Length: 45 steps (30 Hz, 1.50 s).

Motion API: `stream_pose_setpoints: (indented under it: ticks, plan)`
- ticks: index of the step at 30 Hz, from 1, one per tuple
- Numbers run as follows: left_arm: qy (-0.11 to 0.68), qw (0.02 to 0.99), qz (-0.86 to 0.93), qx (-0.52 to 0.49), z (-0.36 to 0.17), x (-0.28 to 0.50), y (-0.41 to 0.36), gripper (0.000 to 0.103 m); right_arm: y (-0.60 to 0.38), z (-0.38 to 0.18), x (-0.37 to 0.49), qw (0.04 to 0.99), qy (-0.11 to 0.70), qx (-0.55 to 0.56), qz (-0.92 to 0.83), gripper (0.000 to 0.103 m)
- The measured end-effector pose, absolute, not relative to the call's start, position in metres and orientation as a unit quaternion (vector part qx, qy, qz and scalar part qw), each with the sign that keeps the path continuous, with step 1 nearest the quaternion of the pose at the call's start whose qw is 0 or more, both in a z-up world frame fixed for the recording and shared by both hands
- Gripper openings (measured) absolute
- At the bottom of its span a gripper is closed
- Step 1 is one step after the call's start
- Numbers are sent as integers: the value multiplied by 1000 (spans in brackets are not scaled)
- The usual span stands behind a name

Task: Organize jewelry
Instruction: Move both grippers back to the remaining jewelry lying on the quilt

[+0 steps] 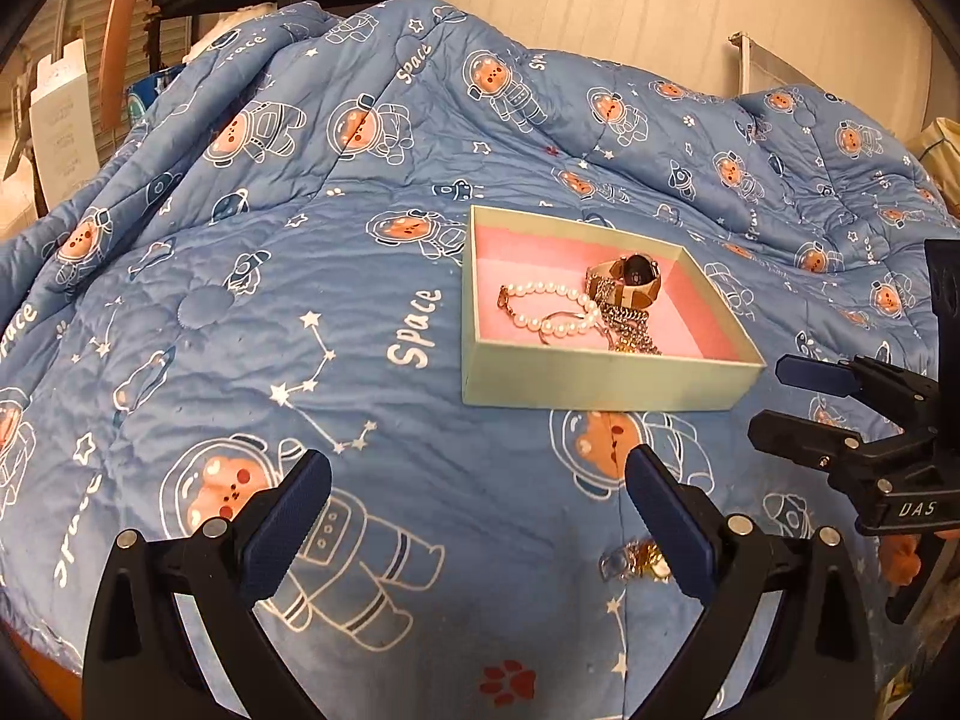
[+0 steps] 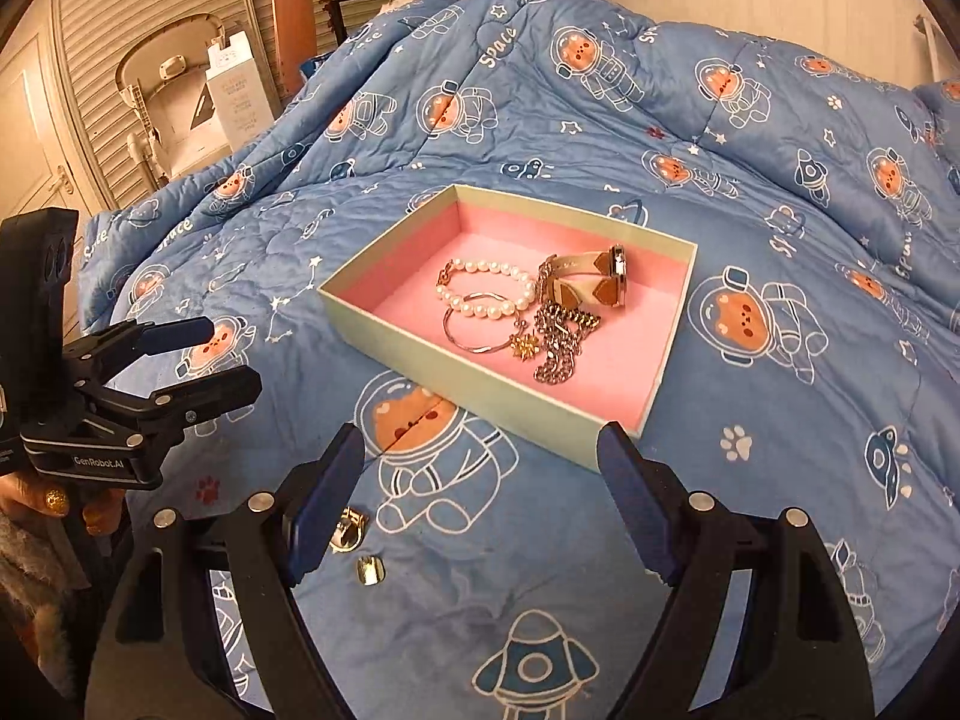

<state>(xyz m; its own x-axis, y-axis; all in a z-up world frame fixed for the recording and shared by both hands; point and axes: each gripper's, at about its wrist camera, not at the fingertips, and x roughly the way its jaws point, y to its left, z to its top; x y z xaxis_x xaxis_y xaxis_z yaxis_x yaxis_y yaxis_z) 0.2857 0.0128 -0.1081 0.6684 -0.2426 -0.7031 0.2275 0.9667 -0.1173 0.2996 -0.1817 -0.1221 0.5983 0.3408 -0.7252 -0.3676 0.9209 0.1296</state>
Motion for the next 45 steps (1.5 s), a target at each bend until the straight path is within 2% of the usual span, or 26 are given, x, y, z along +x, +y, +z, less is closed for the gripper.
stream_pose_setpoints:
  ticks: [8, 12, 31, 34, 45]
  plan:
    - [385, 914, -125, -2, -119, 249, 7, 96, -174, -143, 264, 884, 419, -21, 206, 79]
    - [388, 913, -127, 14, -123, 237, 3, 96, -166, -152, 251, 875, 428, -37, 224, 65]
    - [393, 911, -127, 0, -128, 217, 4, 96, -146, -175, 240, 857, 445, -66, 252, 48]
    - [393, 910, -130, 5, -129, 217, 1, 96, -146, -176, 245, 857, 446, -64, 252, 39]
    - [389, 910, -144, 20, -130, 214, -12, 95, -142, -179, 257, 856, 445, -60, 256, 16]
